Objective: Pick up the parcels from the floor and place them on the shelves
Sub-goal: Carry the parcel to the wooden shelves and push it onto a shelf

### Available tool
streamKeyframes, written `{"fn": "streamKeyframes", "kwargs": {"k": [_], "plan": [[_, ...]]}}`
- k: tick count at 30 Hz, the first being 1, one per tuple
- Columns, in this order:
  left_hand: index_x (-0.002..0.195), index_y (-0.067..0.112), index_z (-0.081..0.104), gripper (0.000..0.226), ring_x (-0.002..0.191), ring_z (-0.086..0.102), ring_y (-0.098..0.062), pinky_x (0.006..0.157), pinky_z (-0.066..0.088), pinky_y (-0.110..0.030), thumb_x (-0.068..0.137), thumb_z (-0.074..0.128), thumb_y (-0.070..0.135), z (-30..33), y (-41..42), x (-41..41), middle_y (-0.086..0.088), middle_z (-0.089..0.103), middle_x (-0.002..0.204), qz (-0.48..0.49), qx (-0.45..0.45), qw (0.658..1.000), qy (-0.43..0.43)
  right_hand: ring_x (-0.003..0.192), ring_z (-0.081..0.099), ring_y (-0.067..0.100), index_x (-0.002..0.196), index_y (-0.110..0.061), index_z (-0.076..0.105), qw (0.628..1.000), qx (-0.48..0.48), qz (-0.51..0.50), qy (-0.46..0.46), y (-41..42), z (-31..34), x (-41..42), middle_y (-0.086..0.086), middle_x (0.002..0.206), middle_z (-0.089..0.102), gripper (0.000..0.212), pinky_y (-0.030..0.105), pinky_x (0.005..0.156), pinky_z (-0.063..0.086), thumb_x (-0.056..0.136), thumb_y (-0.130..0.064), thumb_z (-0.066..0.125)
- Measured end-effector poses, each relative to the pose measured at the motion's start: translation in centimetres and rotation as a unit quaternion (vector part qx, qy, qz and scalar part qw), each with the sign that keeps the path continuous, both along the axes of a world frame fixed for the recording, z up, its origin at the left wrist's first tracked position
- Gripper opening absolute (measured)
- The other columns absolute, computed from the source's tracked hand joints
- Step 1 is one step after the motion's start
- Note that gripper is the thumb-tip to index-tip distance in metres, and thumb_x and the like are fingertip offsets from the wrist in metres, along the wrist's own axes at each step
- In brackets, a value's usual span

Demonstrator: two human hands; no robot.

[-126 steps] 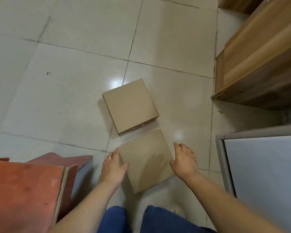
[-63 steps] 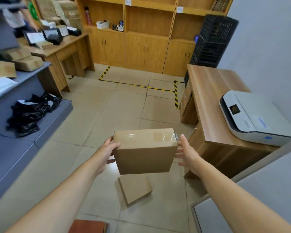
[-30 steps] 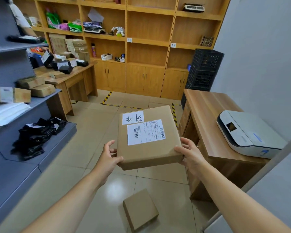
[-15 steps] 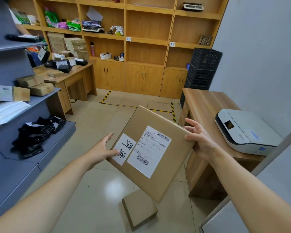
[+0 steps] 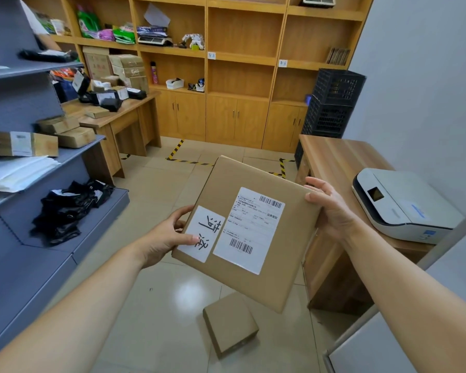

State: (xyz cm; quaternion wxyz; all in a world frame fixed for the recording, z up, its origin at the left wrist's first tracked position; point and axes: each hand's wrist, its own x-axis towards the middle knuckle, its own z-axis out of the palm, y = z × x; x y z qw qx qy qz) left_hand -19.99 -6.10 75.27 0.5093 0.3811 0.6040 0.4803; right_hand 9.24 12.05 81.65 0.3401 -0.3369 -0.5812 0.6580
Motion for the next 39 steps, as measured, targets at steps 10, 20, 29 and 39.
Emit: {"fn": "streamKeyframes", "kwargs": {"k": [10,20,29,39], "plan": [[0.106,0.04,0.049,0.072,0.084,0.066,-0.031,0.082,0.052,-0.047,0.047,0.081,0.013,-0.7,1.3,0.2,-0.015,0.058,0.104,0.136,0.06,0.986,-0.074,0.122,0.047,0.022,0.146,-0.032,0.015,0.992,0.05,-0.082,-0.086,-2.2,-3.2,-2.6,0.004,0.148,0.033,0.095,0.046,0.1,0.045,0.073,-0.021,0.076],[0.121,0.033,0.043,0.067,0.085,0.065,-0.028,0.081,0.052,-0.043,0.068,0.077,0.009,-1.1,4.9,0.6,-0.01,0.062,0.099,0.186,0.097,0.974,-0.09,0.128,0.017,-0.002,0.148,-0.029,0.004,0.959,0.19,-0.093,-0.188,-5.1,-6.5,-4.1,-0.005,0.152,0.018,0.103,0.026,0.108,0.019,0.073,-0.018,0.075],[0.122,0.033,0.044,0.065,0.094,0.055,-0.004,0.068,0.051,-0.022,0.07,0.076,0.011,-1.4,11.2,1.7,0.009,0.053,0.105,0.17,0.144,0.974,-0.029,0.129,0.018,0.001,0.145,-0.036,0.011,0.95,0.217,-0.089,-0.207,0.8,-7.2,-4.1,-0.001,0.148,0.019,0.101,0.025,0.106,0.018,0.071,-0.018,0.078],[0.142,0.024,0.031,0.081,0.124,0.041,-0.011,0.095,0.04,-0.03,0.075,0.072,0.007,-2.4,25.0,-0.5,-0.002,0.045,0.139,0.151,0.102,0.979,0.094,0.14,0.017,0.012,0.143,-0.041,0.012,0.956,0.197,-0.079,-0.204,15.7,-8.3,-6.3,0.0,0.15,0.015,0.103,0.035,0.114,0.022,0.068,-0.021,0.08]]}}
